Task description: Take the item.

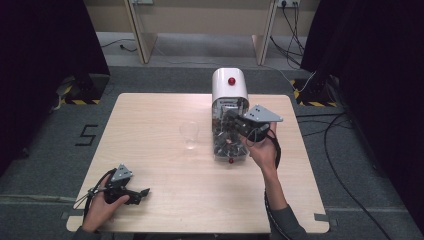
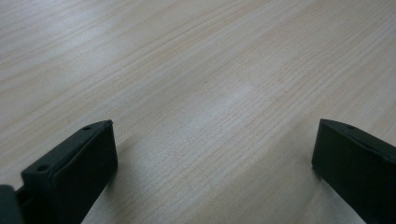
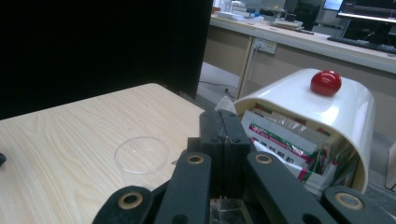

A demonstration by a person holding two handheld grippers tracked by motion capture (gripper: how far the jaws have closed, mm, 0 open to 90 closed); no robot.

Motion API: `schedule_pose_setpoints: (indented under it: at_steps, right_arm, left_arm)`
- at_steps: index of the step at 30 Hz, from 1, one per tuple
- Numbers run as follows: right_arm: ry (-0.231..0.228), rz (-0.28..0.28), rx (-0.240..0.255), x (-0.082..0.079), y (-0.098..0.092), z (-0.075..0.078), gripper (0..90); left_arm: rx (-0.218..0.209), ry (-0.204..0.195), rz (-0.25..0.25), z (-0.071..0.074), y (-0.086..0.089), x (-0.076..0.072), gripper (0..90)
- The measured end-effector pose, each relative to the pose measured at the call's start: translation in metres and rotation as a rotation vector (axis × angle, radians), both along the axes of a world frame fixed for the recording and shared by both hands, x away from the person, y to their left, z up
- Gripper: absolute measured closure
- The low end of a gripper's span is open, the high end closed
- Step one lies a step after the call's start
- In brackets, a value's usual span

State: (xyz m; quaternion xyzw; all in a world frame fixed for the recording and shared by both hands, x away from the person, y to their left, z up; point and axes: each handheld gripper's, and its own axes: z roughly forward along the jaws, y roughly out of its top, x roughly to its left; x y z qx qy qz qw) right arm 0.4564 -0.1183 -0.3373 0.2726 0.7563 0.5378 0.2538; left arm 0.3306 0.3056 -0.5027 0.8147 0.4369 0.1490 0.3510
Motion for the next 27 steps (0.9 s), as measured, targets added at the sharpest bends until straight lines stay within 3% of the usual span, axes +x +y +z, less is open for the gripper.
schedule_pose_setpoints:
  at_steps: [27]
  right_arm:
    - [-0.026, 0.060, -0.017, 0.011, 0.039, 0.025, 90.0]
  left_arm:
    - [0.000, 0.000, -0.001, 0.000, 0.000, 0.000, 0.0]
